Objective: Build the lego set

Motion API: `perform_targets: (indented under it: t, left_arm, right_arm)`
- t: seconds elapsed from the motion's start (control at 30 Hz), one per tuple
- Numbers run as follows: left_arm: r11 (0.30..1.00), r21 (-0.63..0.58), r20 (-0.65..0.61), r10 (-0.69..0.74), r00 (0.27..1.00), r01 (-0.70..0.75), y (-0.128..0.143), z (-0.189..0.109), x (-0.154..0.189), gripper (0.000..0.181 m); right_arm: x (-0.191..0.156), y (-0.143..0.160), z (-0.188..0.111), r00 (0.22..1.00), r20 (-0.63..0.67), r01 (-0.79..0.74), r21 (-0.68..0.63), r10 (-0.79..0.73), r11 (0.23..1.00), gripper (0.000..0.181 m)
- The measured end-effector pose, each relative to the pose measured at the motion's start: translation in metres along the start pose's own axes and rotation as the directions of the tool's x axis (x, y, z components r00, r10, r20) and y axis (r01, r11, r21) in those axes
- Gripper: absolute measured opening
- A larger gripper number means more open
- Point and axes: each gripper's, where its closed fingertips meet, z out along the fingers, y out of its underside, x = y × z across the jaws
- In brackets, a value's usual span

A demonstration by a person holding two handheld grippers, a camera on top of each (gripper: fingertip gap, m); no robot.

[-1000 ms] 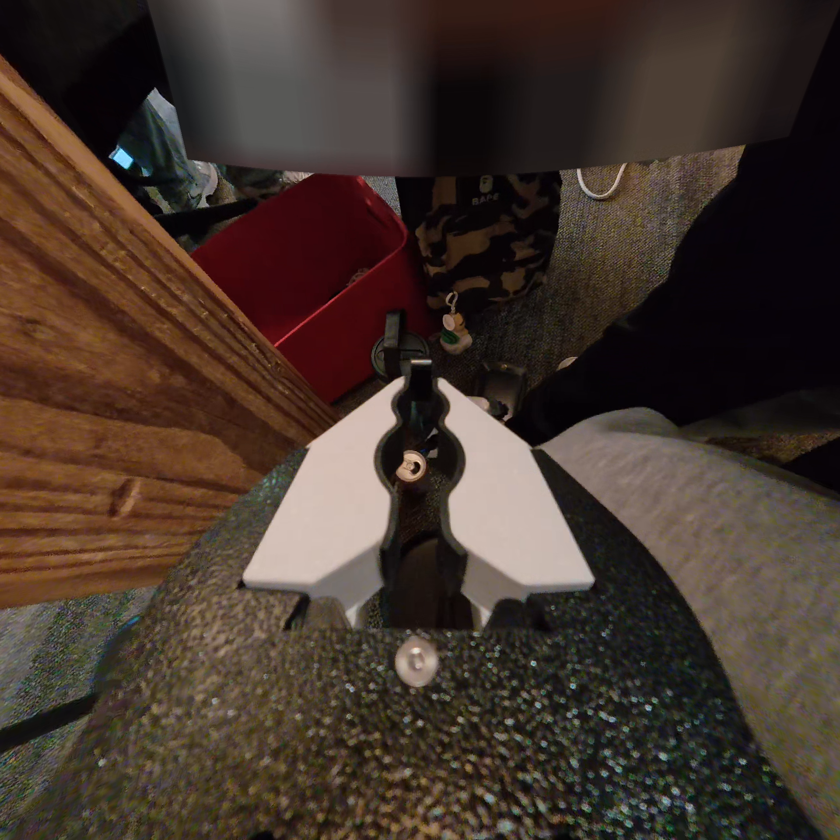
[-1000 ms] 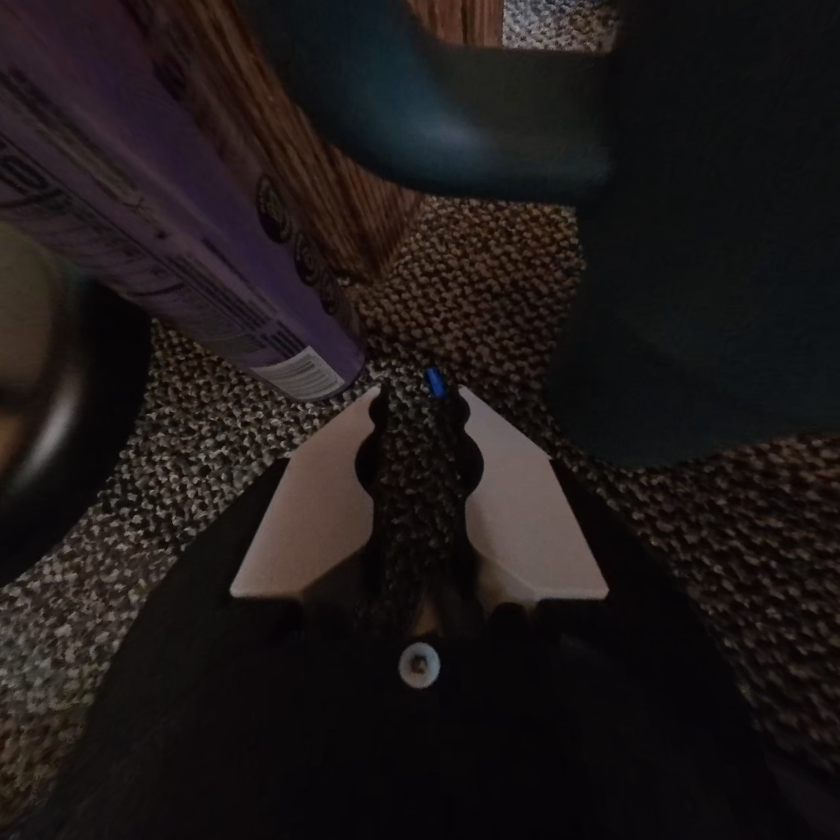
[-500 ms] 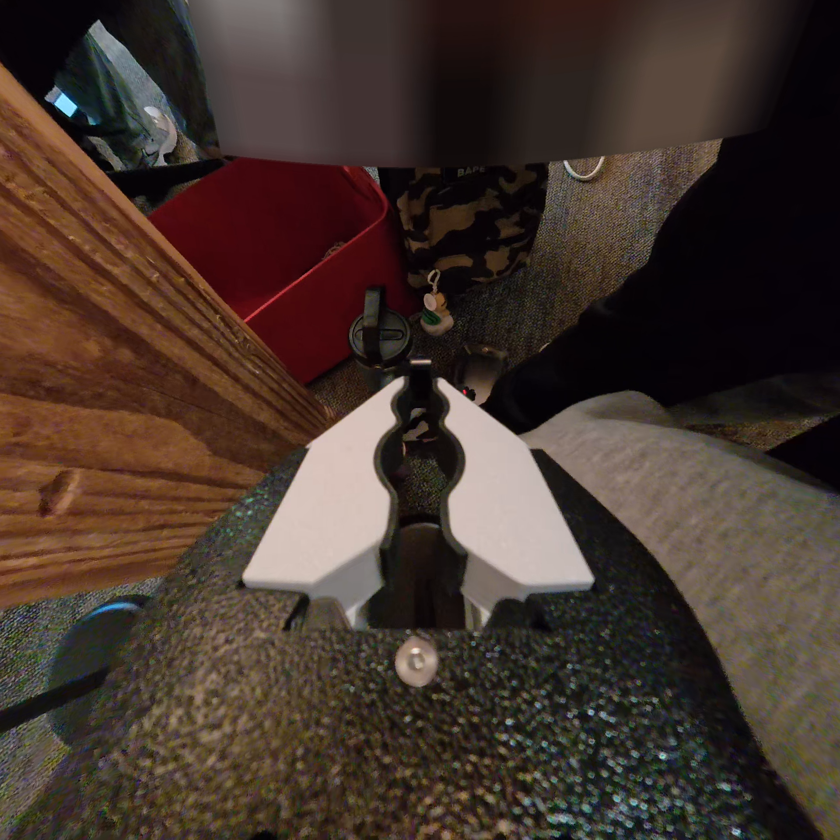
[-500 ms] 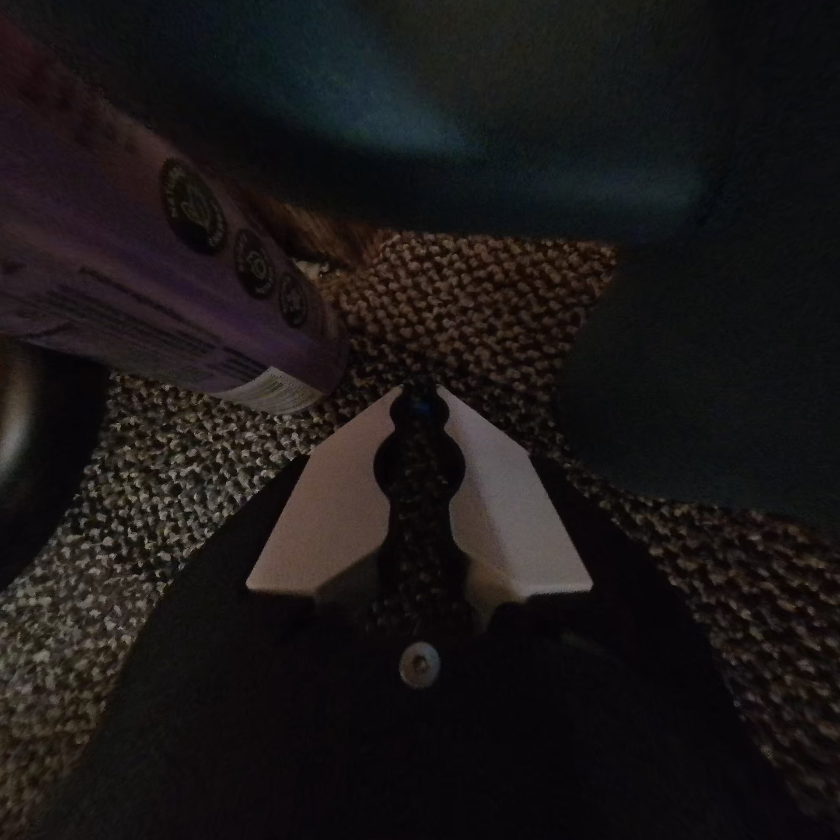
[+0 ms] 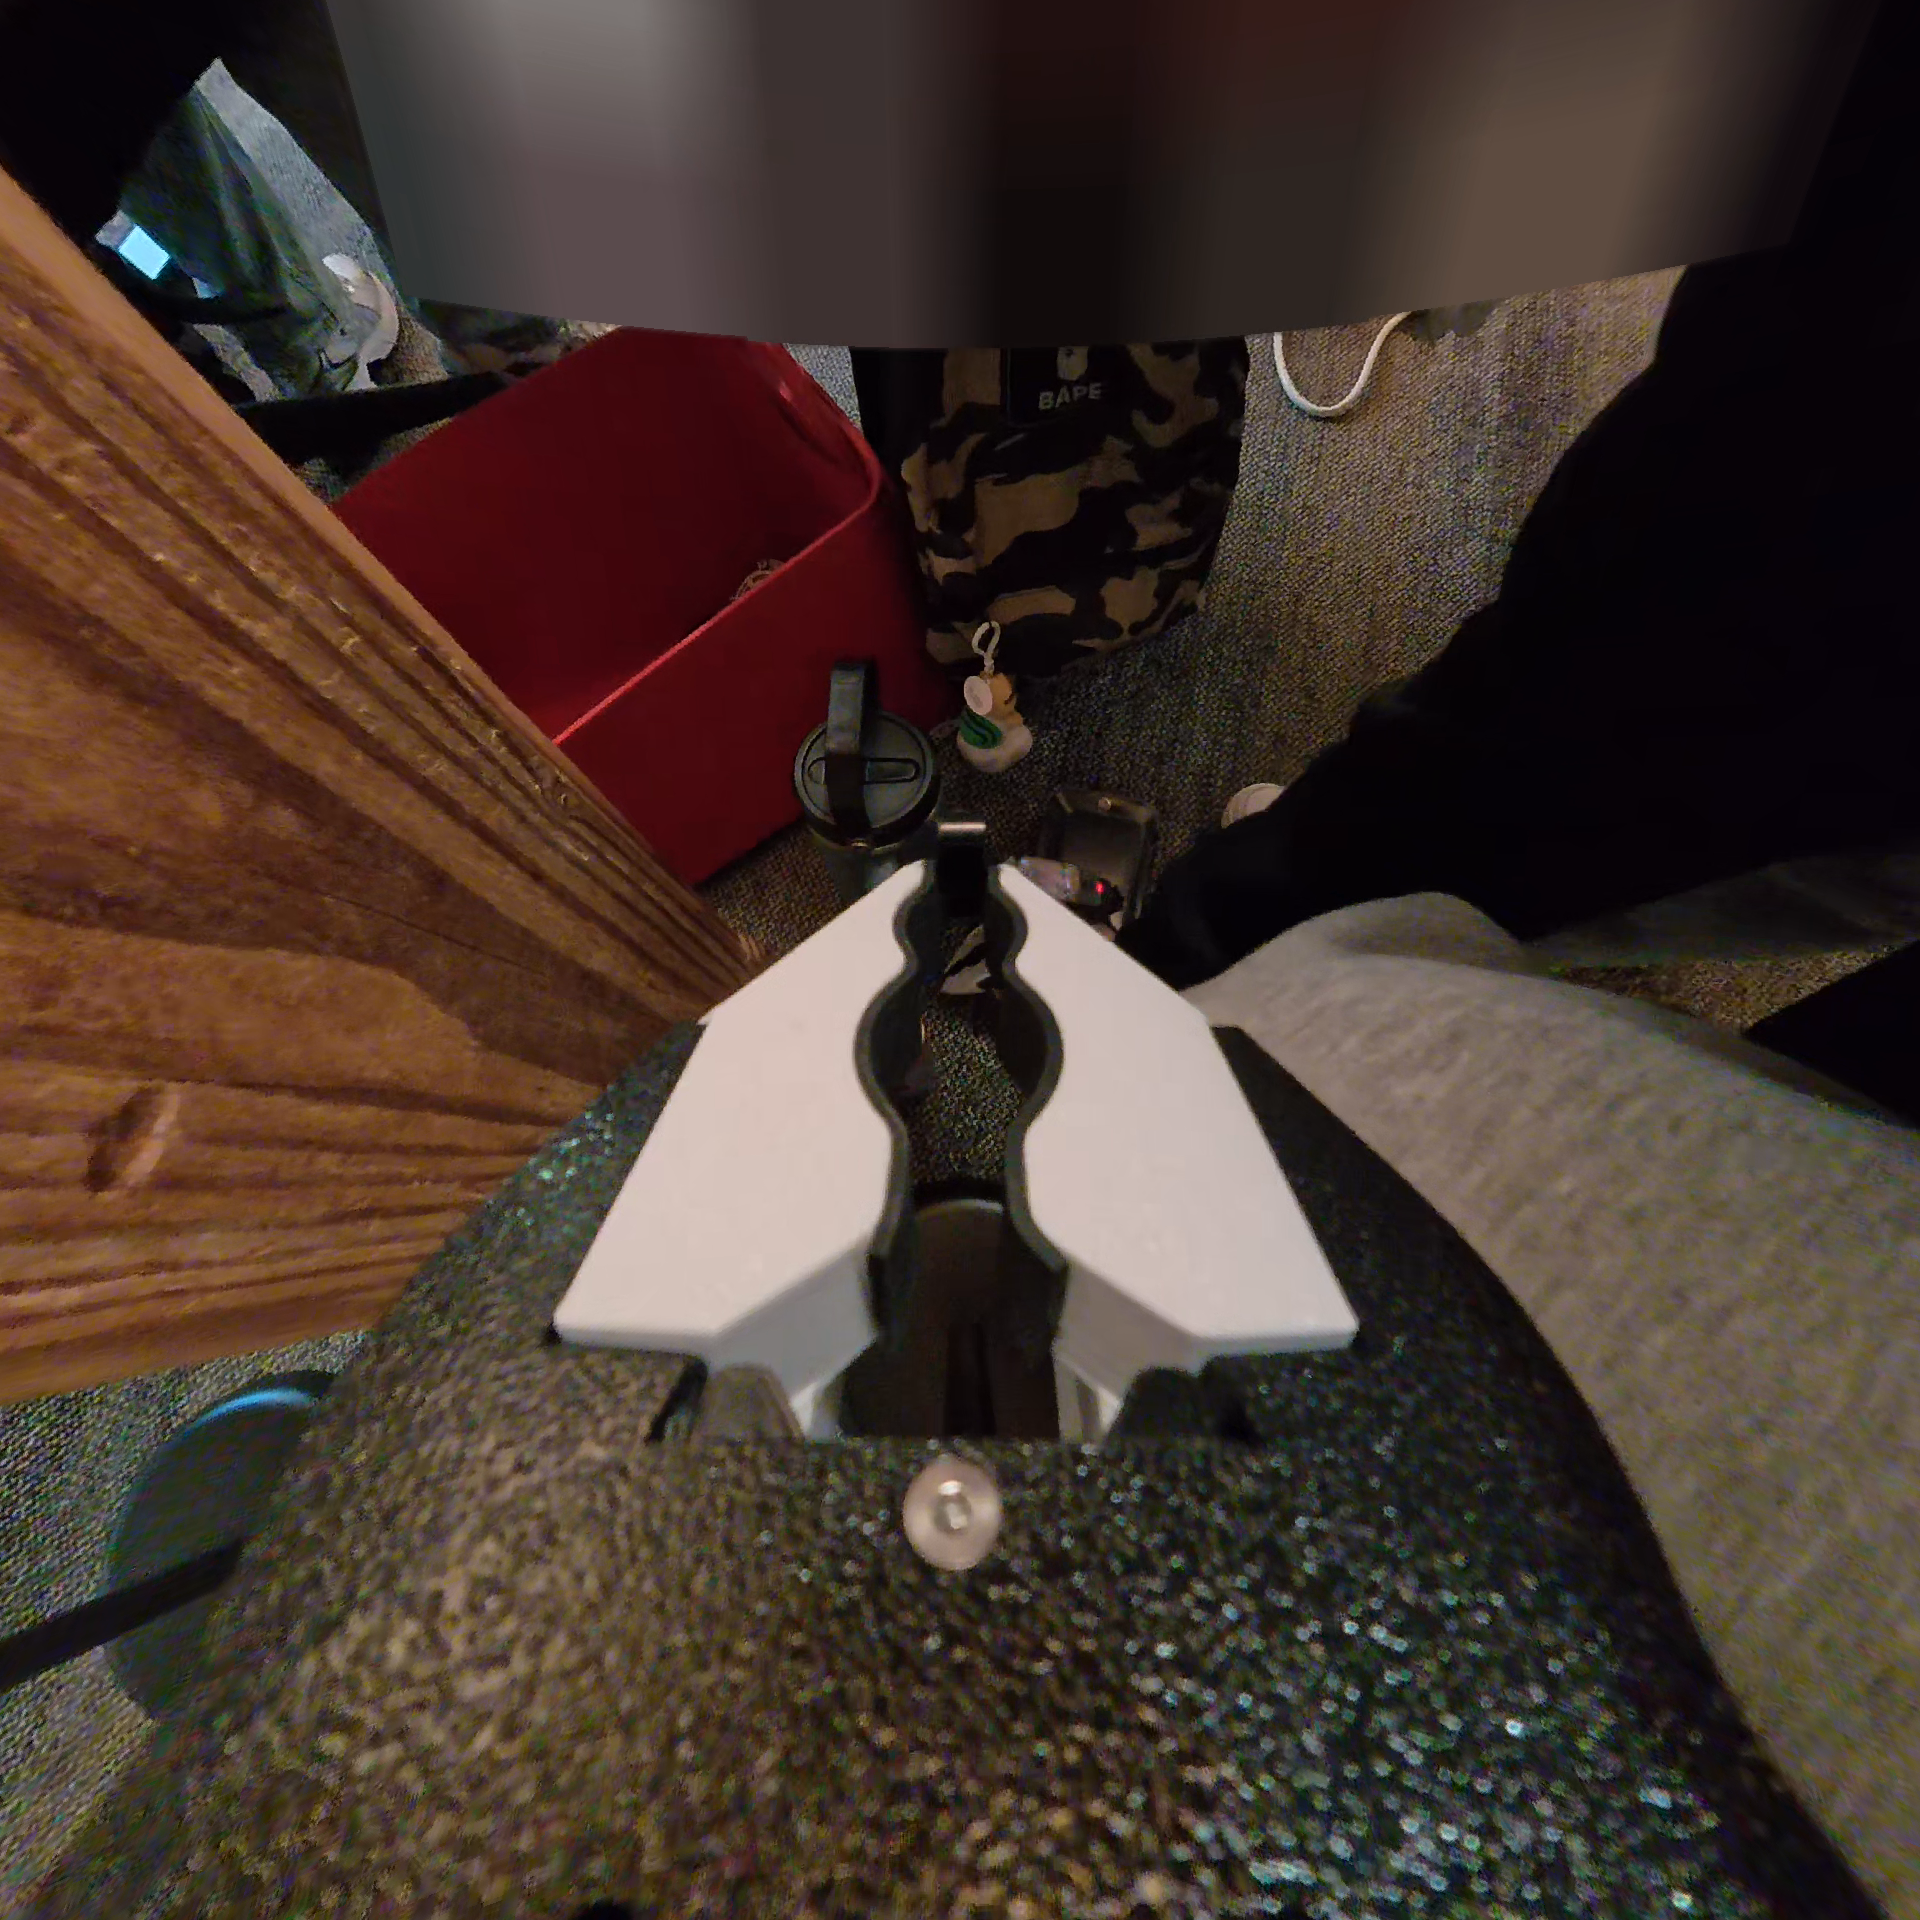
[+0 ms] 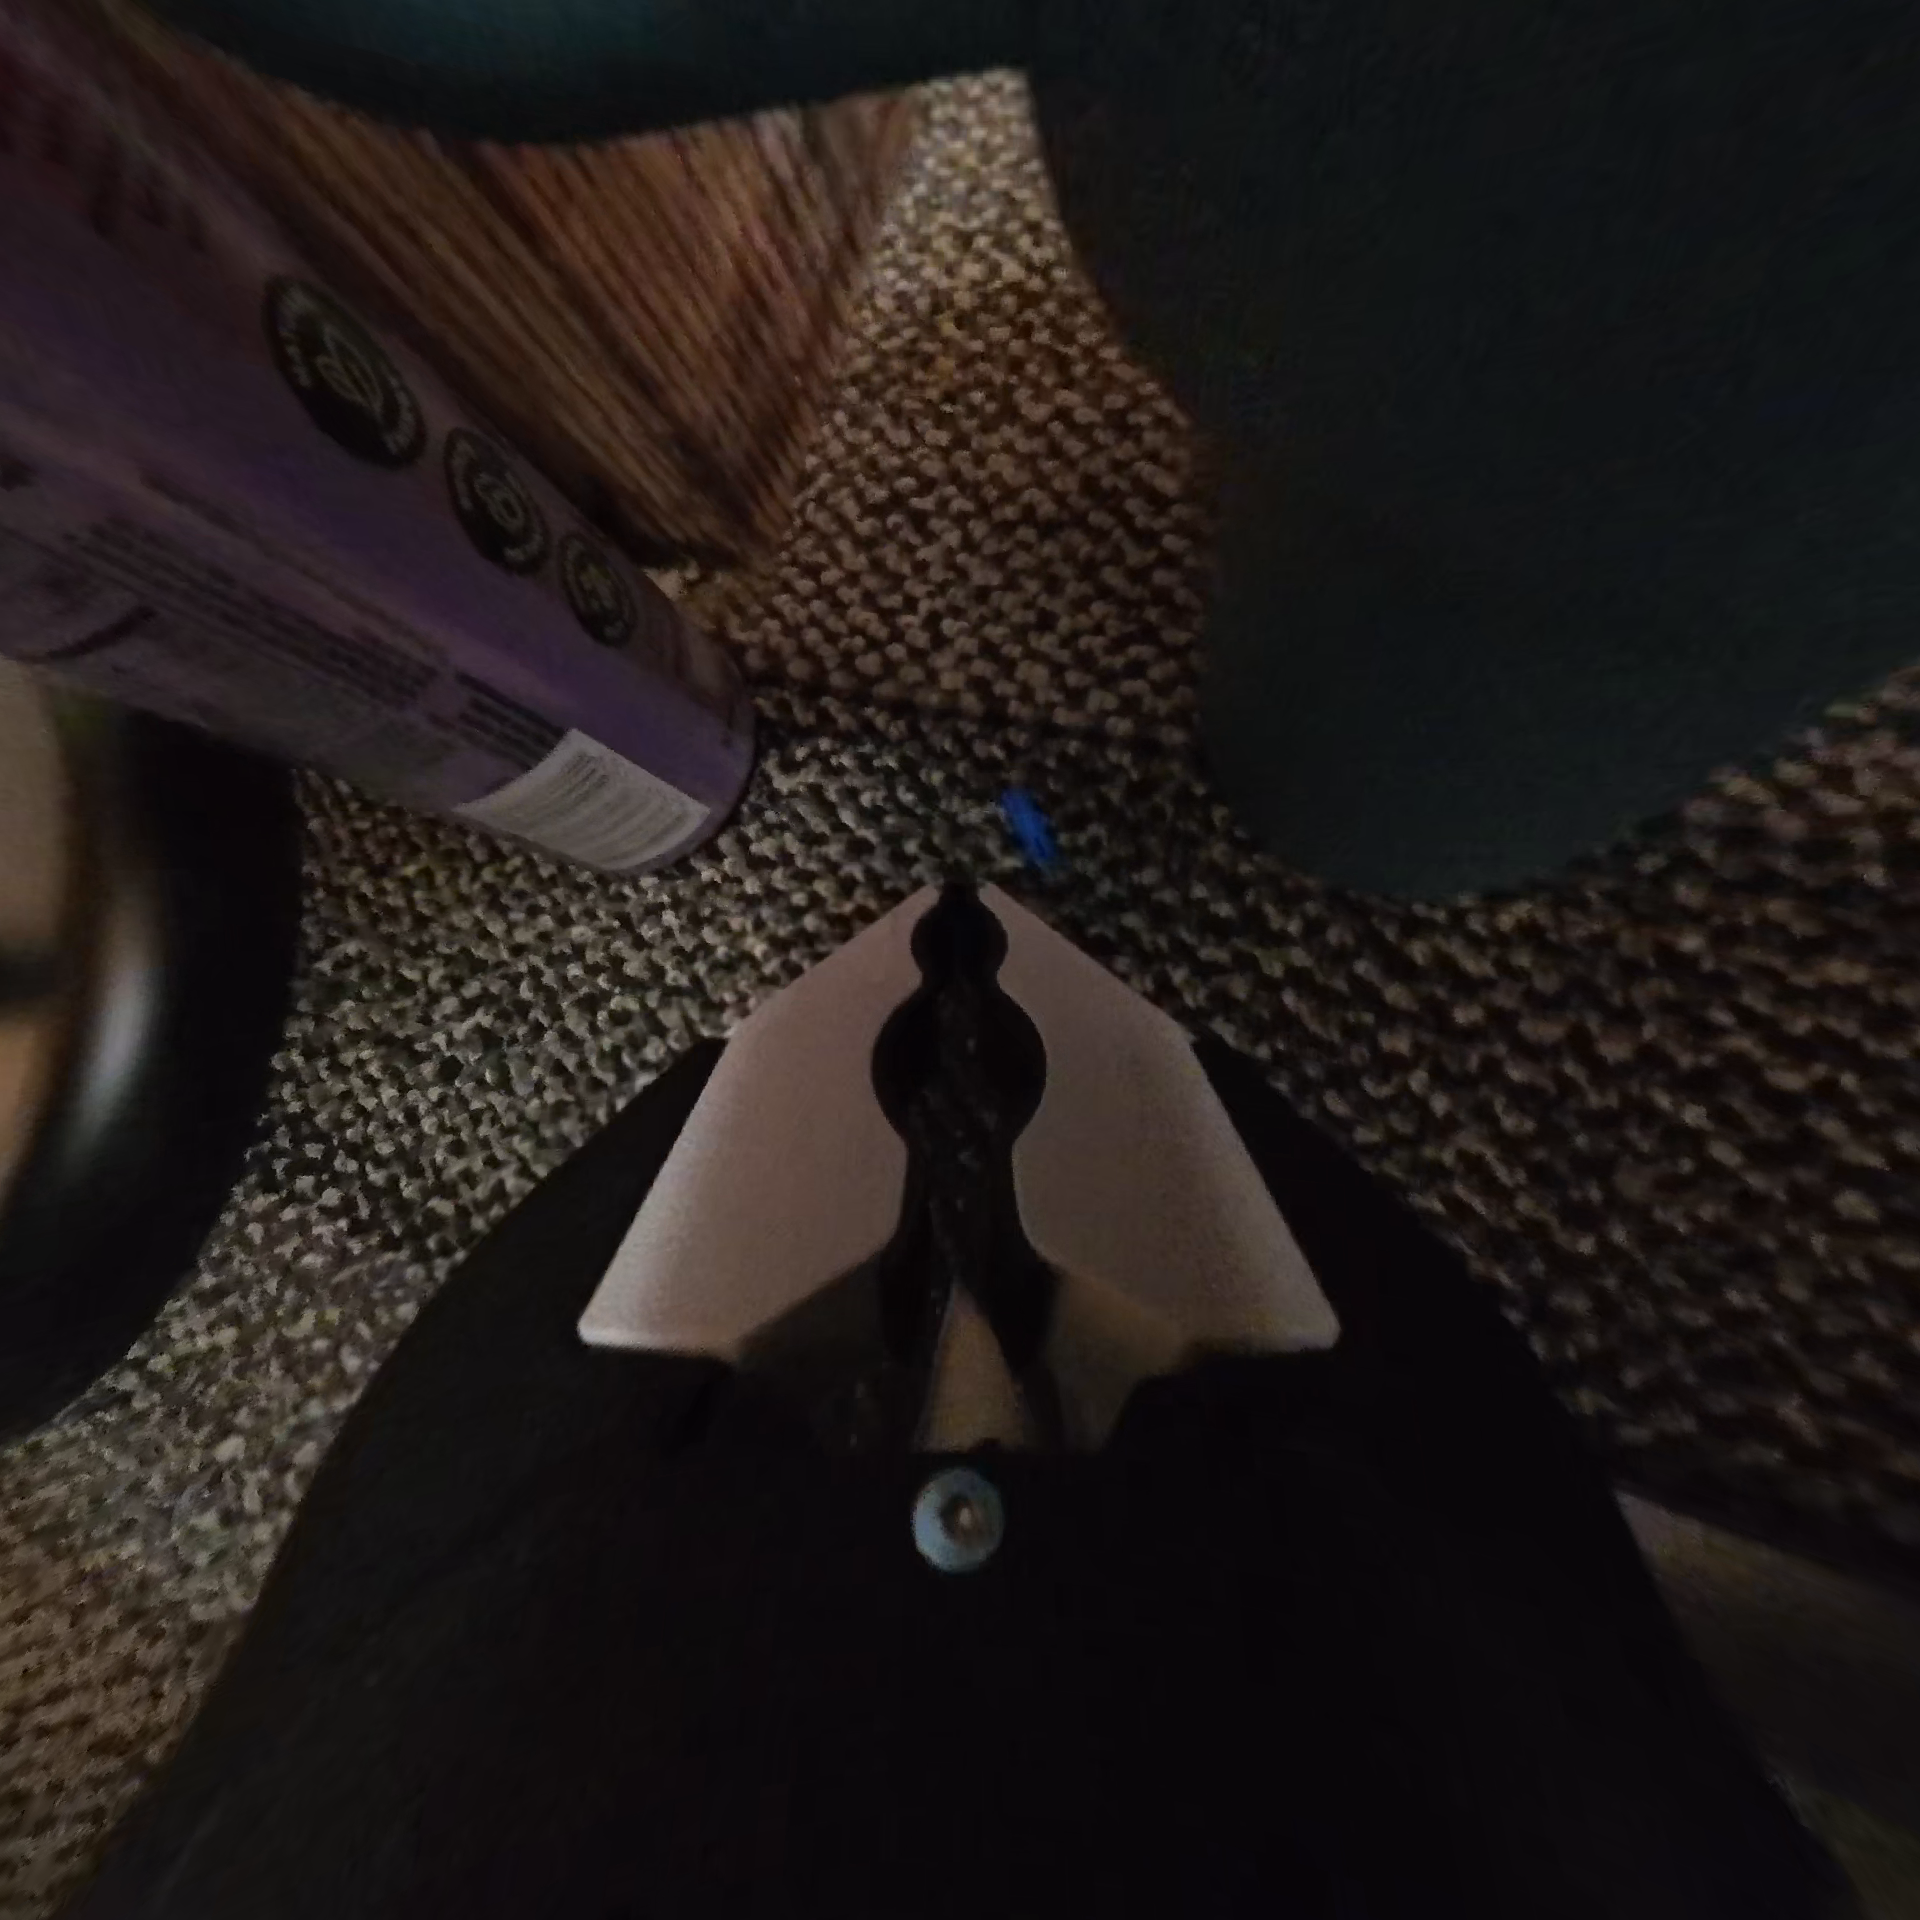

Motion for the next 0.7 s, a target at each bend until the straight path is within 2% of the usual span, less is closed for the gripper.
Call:
perform_targets:
  t: [0.03,0.1,0.23,0.33,0.47,0.57,0.7]
  left_arm:
    - [1.0,0.0,-0.002,0.001,1.0,-0.001,0.0,0.0,0.0,0.006]
    - [1.0,-0.004,-0.006,-0.001,1.0,0.001,0.001,0.001,0.001,0.006]
    - [1.0,-0.004,-0.013,-0.009,1.0,0.009,0.002,0.001,0.001,0.006]
    - [1.0,-0.004,-0.019,-0.012,1.0,0.012,0.002,0.001,0.002,0.006]
    - [1.0,0.005,-0.025,-0.019,1.0,0.019,0.001,0.001,0.002,0.006]
    - [1.0,0.006,-0.029,-0.018,0.999,0.018,0.001,0.001,0.003,0.006]
    - [1.0,0.006,-0.032,-0.012,0.999,0.013,0.001,0.001,0.004,0.006]
  right_arm:
    - [0.002,0.0,-0.003,1.0,-0.008,0.0,0.011,0.0,1.0,0.0]
    - [0.001,-0.003,-0.006,1.0,0.016,-0.001,0.033,0.001,0.999,0.0]
    - [0.002,-0.012,-0.004,0.998,-0.001,0.064,0.051,-0.064,0.997,0.02]
    - [0.008,-0.009,0.003,0.997,-0.036,0.064,0.0,-0.064,0.998,0.018]
    - [0.012,-0.01,0.005,0.998,-0.043,0.051,-0.004,-0.051,0.999,0.015]
    - [0.018,-0.009,0.005,0.995,-0.082,0.054,-0.014,-0.055,0.998,0.003]
    - [0.018,-0.008,0.005,0.995,-0.082,0.057,-0.021,-0.059,0.998,0.003]
